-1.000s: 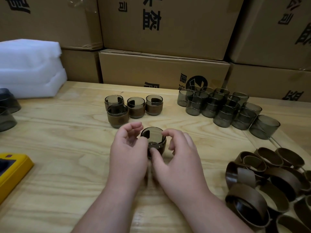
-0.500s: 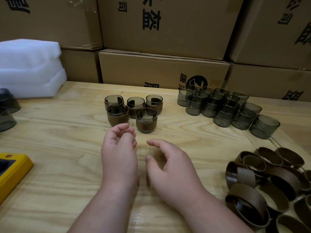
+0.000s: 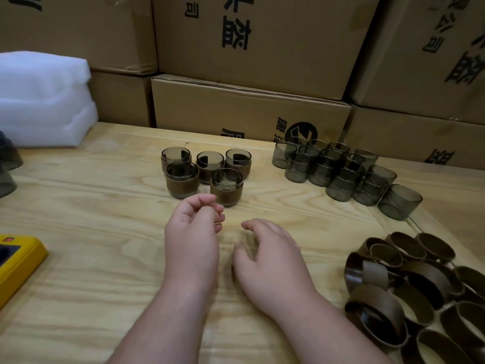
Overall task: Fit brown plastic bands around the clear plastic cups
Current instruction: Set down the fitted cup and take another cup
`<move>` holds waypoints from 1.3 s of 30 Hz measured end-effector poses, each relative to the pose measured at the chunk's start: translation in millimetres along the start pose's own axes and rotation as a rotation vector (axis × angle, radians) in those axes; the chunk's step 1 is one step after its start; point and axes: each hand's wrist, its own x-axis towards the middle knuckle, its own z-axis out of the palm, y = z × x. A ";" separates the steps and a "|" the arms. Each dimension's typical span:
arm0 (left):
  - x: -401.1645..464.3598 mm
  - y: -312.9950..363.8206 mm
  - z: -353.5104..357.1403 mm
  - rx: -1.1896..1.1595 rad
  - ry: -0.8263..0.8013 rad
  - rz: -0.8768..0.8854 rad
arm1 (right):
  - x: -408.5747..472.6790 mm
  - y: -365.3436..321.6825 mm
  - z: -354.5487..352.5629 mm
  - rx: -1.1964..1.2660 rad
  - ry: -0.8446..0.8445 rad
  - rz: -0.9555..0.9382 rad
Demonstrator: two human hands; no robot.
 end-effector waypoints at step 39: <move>5.2 3.3 0.1 -0.175 0.076 -0.096 | 94.4 84.6 -188.2 -0.348 0.276 0.093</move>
